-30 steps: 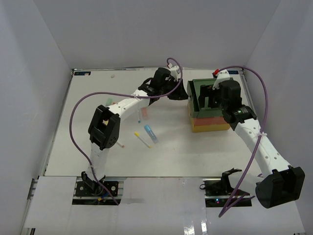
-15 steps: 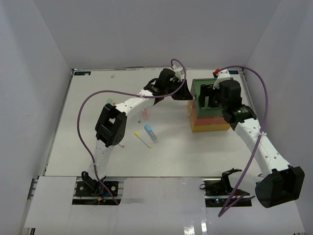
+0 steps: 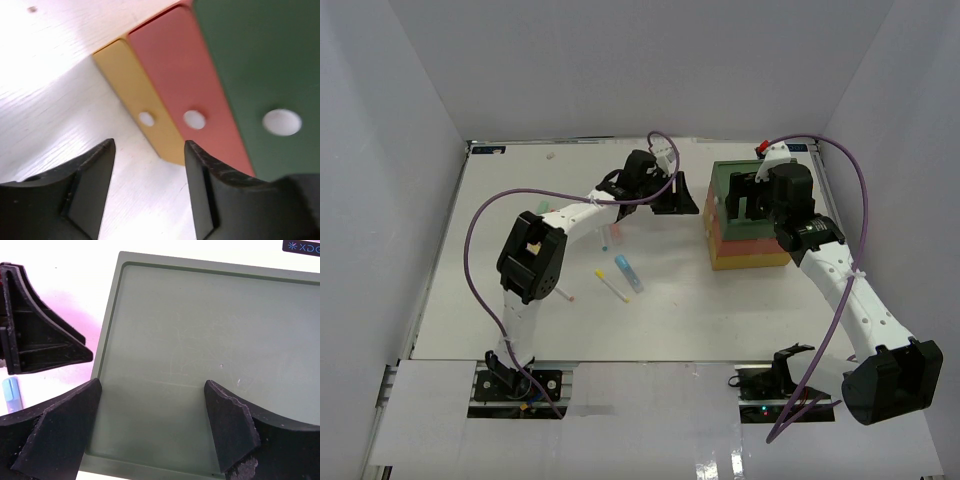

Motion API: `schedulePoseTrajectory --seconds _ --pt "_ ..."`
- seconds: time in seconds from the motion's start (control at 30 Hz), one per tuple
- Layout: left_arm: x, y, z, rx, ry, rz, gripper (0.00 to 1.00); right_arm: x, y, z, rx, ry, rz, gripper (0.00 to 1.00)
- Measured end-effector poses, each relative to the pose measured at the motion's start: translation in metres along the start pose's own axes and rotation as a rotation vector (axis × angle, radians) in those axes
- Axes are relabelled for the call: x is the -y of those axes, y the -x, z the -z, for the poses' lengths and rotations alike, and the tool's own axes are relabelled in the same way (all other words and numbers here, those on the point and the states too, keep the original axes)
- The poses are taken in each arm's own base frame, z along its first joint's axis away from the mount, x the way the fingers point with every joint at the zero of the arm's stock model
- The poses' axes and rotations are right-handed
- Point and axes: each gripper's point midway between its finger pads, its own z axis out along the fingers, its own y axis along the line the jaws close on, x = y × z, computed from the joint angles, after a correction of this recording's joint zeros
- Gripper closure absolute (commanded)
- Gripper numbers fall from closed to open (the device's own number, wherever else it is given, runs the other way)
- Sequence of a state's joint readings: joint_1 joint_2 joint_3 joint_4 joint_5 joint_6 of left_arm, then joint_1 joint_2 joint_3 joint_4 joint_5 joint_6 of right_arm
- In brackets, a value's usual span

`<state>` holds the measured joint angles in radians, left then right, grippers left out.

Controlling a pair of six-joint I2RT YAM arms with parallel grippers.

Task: Sort the stationery into containers
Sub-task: Close the drawer in the storage box, then open the drawer in the storage box.

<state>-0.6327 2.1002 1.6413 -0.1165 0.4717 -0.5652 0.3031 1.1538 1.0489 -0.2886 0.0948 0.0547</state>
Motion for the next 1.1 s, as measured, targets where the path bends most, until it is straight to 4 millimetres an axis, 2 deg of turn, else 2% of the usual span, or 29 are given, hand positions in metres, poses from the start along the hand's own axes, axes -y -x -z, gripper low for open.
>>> schedulePoseTrajectory --seconds 0.17,0.43,0.53,0.83,1.1 --pt "-0.017 -0.007 0.008 -0.01 -0.007 0.041 0.24 -0.002 0.0 0.0 0.001 0.01 -0.006 0.1" --pt "0.004 -0.014 0.007 -0.016 -0.155 0.011 0.2 -0.006 0.001 0.0 0.001 0.031 -0.01 0.1" --pt "0.012 -0.014 0.007 -0.01 -0.195 0.027 0.22 -0.006 0.001 0.0 0.001 0.032 -0.009 0.1" --pt "0.014 -0.027 0.003 0.014 -0.243 0.276 0.29 -0.009 0.001 0.001 0.002 0.049 -0.01 0.1" --pt "0.034 -0.013 -0.001 0.067 -0.281 0.409 0.29 -0.01 0.001 0.001 0.002 0.055 -0.011 0.1"
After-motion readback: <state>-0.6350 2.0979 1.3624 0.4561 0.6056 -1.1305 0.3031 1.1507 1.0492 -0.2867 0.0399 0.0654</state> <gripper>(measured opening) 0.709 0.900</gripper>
